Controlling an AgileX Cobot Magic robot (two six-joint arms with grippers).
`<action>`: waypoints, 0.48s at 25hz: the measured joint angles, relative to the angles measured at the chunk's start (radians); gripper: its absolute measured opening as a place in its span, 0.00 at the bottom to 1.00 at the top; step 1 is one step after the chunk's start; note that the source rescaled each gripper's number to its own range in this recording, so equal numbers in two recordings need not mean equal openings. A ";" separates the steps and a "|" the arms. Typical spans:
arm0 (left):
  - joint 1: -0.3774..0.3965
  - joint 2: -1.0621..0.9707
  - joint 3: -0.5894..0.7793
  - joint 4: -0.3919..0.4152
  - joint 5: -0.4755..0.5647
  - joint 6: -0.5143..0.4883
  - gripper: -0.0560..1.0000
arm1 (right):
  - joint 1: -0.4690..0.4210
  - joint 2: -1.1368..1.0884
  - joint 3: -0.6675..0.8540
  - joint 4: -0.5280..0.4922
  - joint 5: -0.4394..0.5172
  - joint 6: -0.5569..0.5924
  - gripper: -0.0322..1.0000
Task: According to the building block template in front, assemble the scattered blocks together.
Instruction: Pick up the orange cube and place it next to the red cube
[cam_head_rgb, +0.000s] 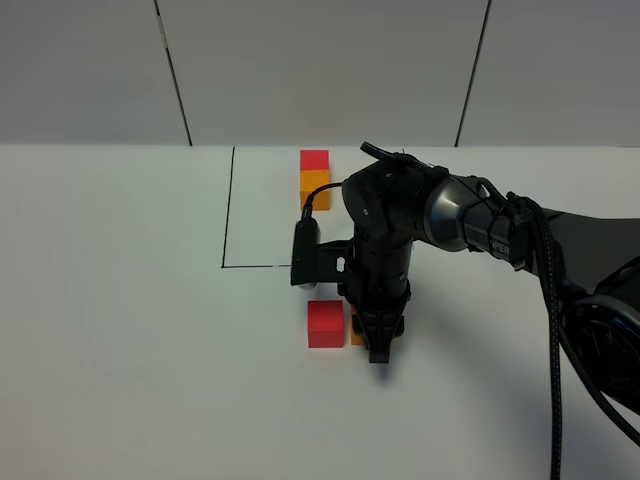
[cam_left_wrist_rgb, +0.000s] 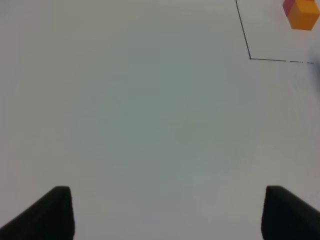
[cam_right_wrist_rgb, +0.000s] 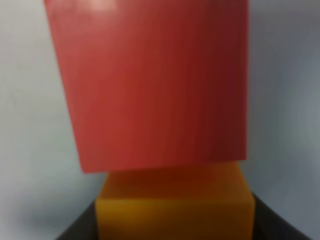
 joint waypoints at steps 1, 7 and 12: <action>0.000 0.000 0.000 0.000 0.000 0.000 0.63 | 0.000 0.000 0.000 0.001 -0.002 -0.007 0.04; 0.000 0.000 0.000 0.000 0.000 0.000 0.63 | 0.000 0.001 0.000 0.012 -0.003 -0.027 0.04; 0.000 0.000 0.000 0.000 0.000 0.000 0.63 | 0.000 0.001 0.000 0.015 -0.019 -0.038 0.04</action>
